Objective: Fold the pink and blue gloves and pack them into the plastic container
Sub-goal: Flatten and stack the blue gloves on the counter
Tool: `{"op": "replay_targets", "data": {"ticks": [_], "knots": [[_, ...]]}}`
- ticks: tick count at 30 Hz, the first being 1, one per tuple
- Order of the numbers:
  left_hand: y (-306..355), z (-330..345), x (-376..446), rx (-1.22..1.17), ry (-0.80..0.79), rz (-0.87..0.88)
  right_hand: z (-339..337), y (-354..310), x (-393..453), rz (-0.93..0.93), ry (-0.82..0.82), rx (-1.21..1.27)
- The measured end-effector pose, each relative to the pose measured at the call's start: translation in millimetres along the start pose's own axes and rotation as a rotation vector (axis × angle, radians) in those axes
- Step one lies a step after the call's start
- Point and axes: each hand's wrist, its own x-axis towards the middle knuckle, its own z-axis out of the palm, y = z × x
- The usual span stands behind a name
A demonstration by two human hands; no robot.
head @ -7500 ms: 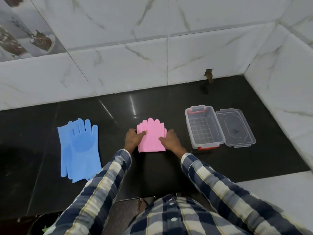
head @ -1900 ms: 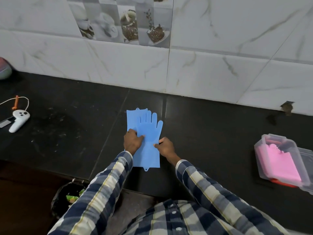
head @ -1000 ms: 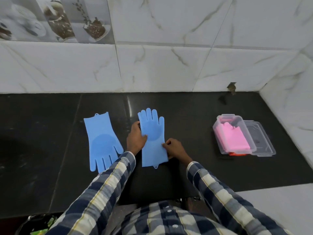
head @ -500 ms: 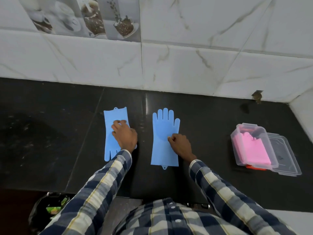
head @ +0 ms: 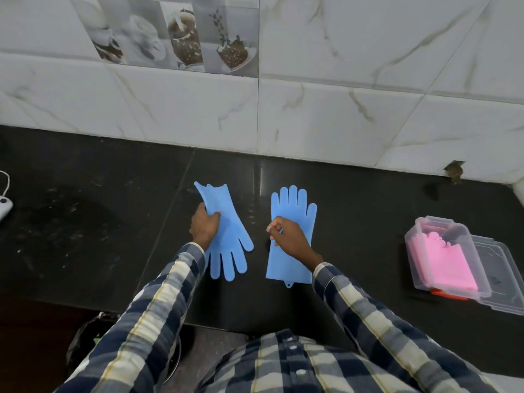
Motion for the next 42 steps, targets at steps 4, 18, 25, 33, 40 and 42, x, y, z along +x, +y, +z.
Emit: {"op": "replay_targets", "data": {"ticks": [4,18,25,33,40,42], "knots": [[26,16,-9,0.050,-0.213,0.282,-10,-10,5,-0.266,0.065,-0.108],[100,80,-26,0.361,-0.795,0.403,-107,12,25,-0.207,-0.055,-0.588],[87,85,-21,0.711,-0.879,0.292,-150,66,2,-0.083,-0.203,-0.251],[114,126,-28,0.484,-0.698,0.356,-164,132,-36,0.171,-0.184,0.289],[193,190,-54,0.432,-0.461,0.743,-160,175,-64,0.362,0.078,0.707],[198,206,-62,0.398,-0.417,0.776,-152,186,-71,0.414,0.090,0.528]]}}
